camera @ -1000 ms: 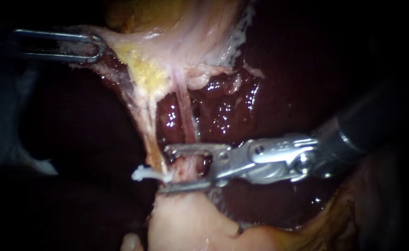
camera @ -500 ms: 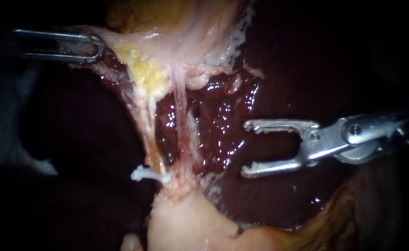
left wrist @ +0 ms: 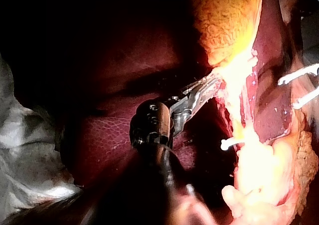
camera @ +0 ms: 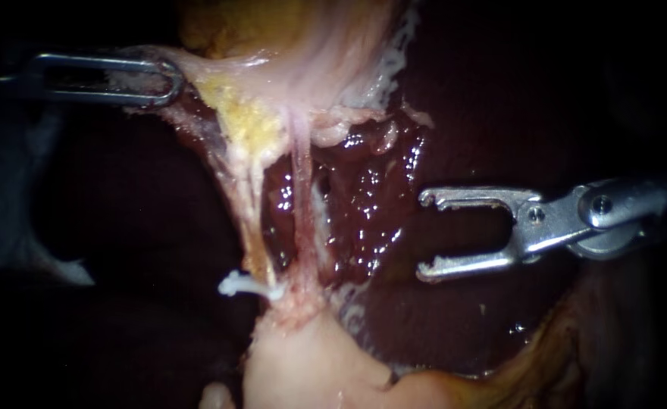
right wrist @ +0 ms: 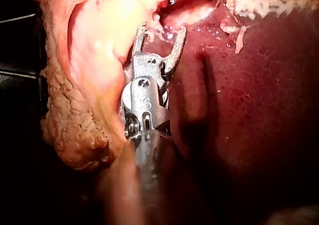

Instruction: Going back first clip left tube

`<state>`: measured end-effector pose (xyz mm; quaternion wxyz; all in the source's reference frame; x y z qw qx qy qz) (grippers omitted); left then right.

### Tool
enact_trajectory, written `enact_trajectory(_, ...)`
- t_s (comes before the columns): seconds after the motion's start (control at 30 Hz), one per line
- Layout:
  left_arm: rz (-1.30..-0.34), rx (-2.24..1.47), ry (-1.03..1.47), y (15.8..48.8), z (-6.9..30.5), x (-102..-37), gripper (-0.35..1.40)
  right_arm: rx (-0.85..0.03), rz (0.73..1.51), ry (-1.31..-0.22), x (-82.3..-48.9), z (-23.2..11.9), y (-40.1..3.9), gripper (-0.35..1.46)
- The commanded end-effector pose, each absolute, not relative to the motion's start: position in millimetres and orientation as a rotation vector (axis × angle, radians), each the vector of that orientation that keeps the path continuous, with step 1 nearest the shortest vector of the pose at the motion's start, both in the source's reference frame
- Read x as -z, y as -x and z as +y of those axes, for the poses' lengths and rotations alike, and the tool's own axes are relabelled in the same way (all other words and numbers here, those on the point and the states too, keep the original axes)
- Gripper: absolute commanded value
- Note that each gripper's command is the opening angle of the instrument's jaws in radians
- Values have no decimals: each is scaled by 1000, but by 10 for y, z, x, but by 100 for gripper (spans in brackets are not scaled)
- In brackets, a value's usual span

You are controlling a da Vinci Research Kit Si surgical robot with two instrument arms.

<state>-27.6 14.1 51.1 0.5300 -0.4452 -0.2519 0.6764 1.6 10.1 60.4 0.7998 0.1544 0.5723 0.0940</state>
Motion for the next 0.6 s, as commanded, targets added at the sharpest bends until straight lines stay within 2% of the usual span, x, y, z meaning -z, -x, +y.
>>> enact_trajectory(0.03,-603,-1623,1059,279,138,-515,-35,-202,1228,-331,-604,101,-16,50)
enact_trajectory(0.27,-615,-1650,1051,300,122,-537,-35,-202,1227,-331,-604,101,-16,50)
enact_trajectory(0.6,-617,-1653,1049,299,124,-540,-35,-202,1227,-331,-604,101,-16,50)
